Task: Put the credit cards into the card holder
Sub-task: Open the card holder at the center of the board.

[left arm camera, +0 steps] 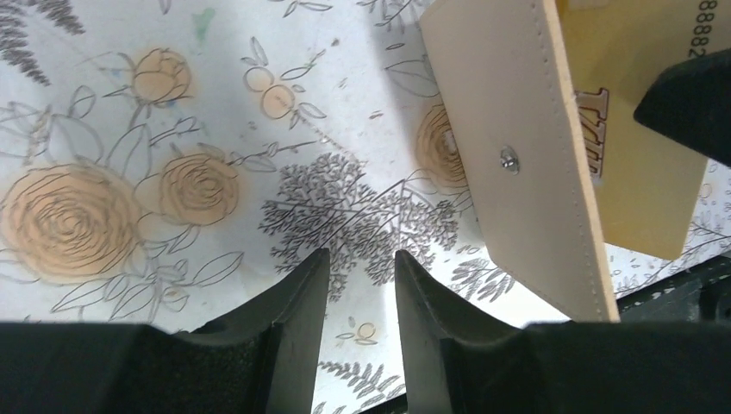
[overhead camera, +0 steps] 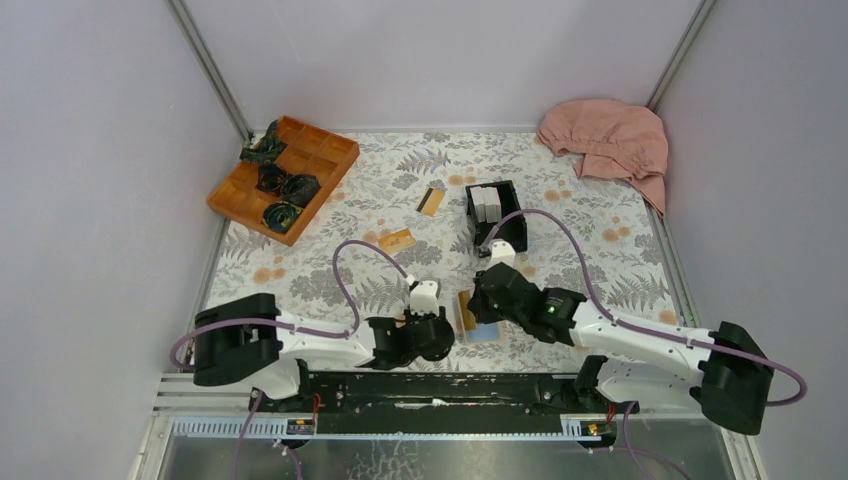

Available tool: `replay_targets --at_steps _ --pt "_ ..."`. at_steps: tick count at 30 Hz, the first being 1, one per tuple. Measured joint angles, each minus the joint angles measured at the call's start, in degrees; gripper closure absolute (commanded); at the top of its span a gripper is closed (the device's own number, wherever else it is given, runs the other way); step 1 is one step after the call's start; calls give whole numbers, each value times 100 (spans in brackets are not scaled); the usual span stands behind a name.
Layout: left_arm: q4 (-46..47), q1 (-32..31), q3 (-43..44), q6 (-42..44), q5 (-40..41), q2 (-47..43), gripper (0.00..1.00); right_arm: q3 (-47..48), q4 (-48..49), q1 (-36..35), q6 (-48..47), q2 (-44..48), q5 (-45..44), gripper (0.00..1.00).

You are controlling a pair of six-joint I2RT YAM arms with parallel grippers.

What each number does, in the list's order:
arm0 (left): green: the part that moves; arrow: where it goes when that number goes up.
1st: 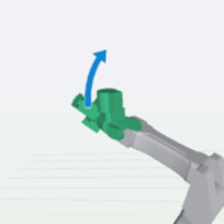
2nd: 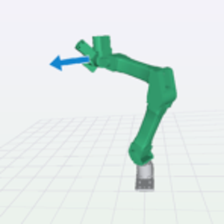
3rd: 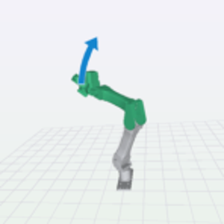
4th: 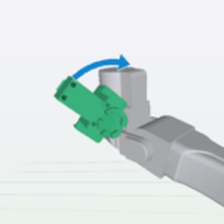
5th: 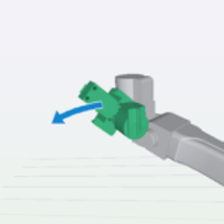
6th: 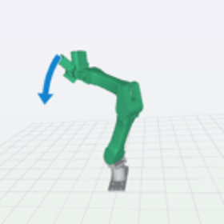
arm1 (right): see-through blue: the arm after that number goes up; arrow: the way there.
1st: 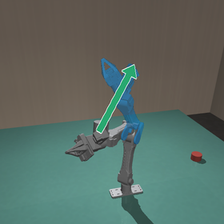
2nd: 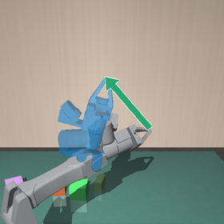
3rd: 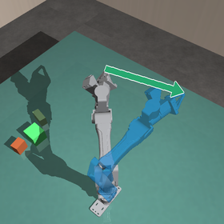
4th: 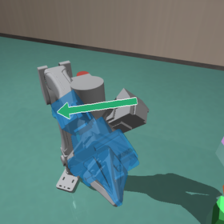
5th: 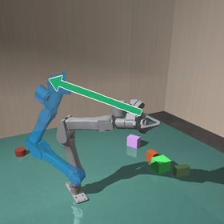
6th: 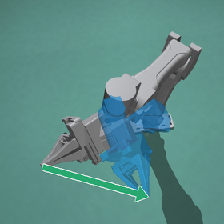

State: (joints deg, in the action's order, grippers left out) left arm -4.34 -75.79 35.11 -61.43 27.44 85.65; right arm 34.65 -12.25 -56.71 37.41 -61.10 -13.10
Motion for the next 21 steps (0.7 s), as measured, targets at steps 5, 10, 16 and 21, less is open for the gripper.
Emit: replay_targets --at_steps 5,10,16,21 --pt "-420 -74 -68 -109 50 -236 57 240 -35 -435 44 -348 -302 100" --pt "-734 -144 -155 -214 105 -439 57 568 -162 -793 66 -678 -654 100" --pt "-1102 -195 -170 -350 122 -597 56 1027 -343 -1204 85 -1097 -1093 100" --pt "-1816 -260 -245 -511 131 -951 56 1156 -380 -1436 109 -1388 -1329 100"
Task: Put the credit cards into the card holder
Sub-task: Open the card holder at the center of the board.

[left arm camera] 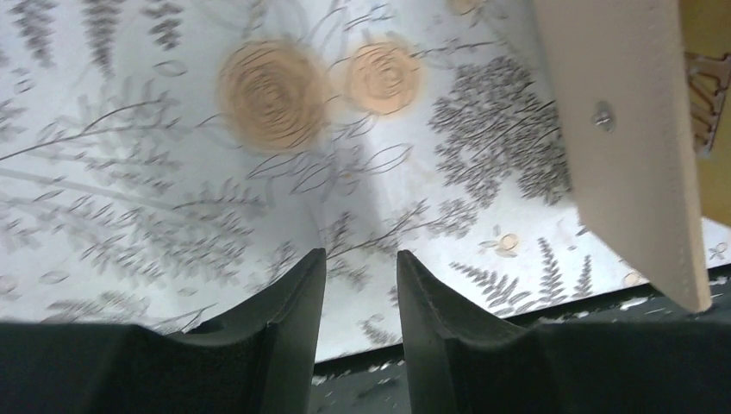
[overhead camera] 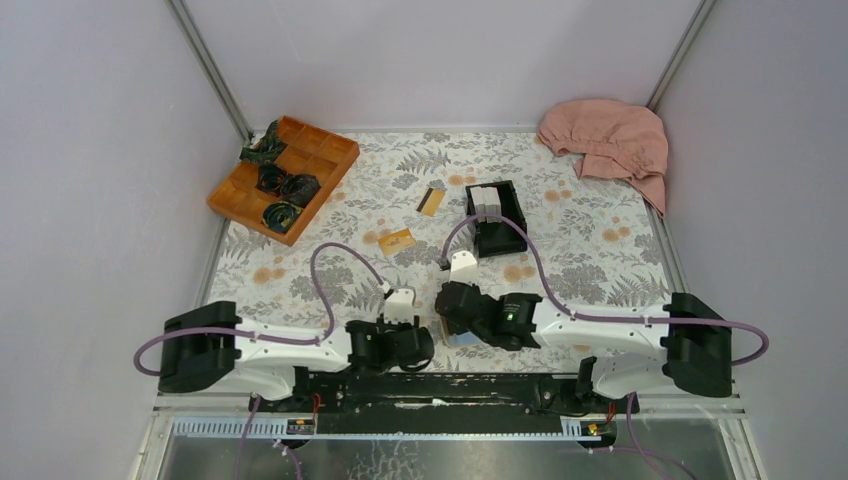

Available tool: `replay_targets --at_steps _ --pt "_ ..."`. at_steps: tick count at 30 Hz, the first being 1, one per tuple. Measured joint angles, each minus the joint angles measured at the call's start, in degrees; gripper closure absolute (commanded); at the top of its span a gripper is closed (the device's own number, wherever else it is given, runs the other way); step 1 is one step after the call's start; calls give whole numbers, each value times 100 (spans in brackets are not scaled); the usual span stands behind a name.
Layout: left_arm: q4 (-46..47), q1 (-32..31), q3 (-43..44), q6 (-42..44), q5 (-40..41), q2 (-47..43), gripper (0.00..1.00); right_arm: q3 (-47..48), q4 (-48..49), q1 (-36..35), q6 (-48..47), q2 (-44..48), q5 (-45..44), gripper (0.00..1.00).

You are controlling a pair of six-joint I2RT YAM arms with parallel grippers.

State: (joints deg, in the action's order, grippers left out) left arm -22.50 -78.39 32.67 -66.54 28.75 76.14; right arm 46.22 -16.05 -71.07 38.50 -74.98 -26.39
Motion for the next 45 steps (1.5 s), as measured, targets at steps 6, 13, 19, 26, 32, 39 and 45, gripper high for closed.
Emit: replay_targets --at_steps 6,13,19,26,32,39,45 --pt "-951 -103 -44 -269 101 -822 56 22 2 -181 39 -332 -144 100" --pt "-1609 -339 136 -562 319 -1384 56 188 76 -343 61 -769 -203 100" --pt "-1790 -839 459 -782 745 -1497 56 293 273 -411 105 -1010 -308 100" --pt "-1805 -1134 796 -1003 1427 -1443 53 304 431 -468 149 -1108 -361 100" --pt "-1829 -1158 813 -1246 1843 -1287 53 304 640 -474 149 -1250 -402 100" --pt "-1834 -1158 813 -1591 2120 -1176 53 299 894 -577 208 -1445 -407 100" --pt "-1847 -1158 785 -1963 2262 -1128 57 203 1119 -638 286 -1460 -442 100"
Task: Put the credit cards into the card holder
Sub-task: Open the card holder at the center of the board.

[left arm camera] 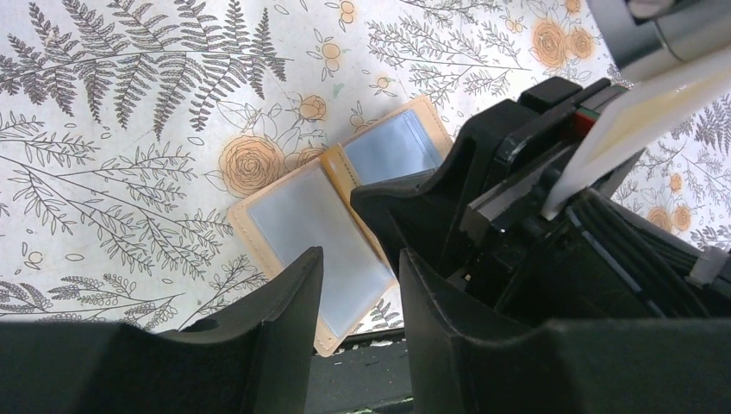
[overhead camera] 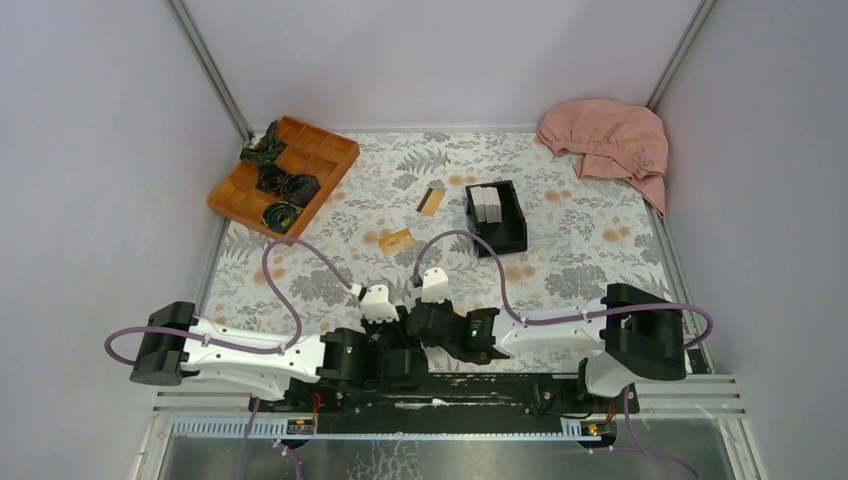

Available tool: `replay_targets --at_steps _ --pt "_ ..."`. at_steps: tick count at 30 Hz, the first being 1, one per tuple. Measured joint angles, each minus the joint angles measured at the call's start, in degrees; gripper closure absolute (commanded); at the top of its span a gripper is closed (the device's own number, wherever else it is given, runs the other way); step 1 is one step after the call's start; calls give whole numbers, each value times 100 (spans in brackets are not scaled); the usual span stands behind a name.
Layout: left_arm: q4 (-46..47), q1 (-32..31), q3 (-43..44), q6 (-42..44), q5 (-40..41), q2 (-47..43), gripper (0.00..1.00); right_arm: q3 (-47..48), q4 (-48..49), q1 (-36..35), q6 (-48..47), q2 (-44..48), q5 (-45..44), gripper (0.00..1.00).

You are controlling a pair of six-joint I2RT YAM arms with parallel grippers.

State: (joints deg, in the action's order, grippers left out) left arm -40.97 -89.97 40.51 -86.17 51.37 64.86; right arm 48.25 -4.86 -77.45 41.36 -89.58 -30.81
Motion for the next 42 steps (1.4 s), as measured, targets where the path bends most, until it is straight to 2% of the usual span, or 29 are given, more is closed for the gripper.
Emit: replay_targets --at_steps 10,23,42 --pt "-2 -68 -356 -636 9 341 73 -122 238 -35 76 22 -15 100" --pt "168 -151 -686 -1069 -155 1174 74 -232 284 -35 111 120 -116 100" --pt "566 -136 -824 -1099 -175 1622 72 -533 492 -4 181 350 -96 100"
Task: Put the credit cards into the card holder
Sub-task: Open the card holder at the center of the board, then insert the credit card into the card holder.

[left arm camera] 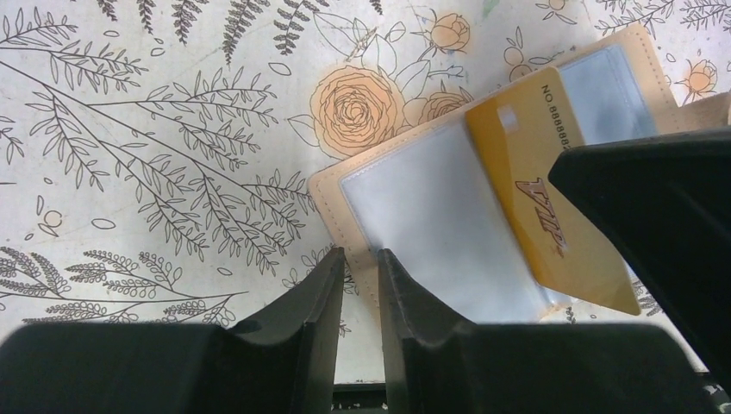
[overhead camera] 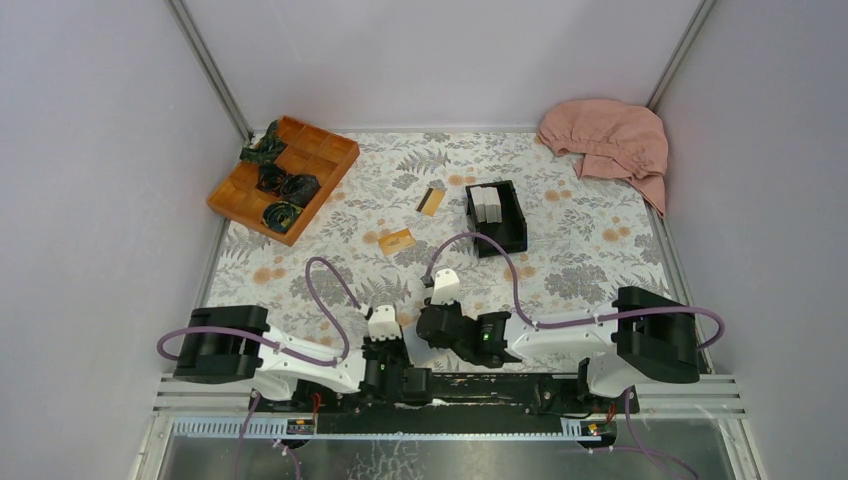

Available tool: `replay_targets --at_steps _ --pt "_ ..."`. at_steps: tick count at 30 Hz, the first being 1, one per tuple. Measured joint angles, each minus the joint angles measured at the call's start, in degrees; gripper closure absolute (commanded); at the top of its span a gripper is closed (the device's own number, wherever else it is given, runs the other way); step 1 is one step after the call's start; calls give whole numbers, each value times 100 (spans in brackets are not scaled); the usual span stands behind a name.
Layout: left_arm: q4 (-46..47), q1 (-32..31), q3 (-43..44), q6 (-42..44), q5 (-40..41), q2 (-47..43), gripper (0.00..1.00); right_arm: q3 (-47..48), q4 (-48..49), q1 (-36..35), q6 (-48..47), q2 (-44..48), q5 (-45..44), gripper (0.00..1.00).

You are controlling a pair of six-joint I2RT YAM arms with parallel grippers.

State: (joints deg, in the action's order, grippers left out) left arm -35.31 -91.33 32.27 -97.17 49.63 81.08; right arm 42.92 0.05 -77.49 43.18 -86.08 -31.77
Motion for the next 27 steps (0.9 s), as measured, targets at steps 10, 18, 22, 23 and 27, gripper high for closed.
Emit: replay_targets --at_steps 10,18,22,23,27 --pt "474 341 -79 317 -9 59 72 -452 160 225 79 409 175 100" --pt "844 597 -92 713 -13 127 73 -933 442 570 195 815 557 100" --pt "1097 706 -85 903 -13 227 74 -1198 636 804 271 1038 813 100" --pt "1137 726 -79 940 -9 251 75 -1270 680 866 304 1086 883 100" --pt "1220 754 -17 1097 42 372 76 -1427 833 1003 393 1176 1008 100"
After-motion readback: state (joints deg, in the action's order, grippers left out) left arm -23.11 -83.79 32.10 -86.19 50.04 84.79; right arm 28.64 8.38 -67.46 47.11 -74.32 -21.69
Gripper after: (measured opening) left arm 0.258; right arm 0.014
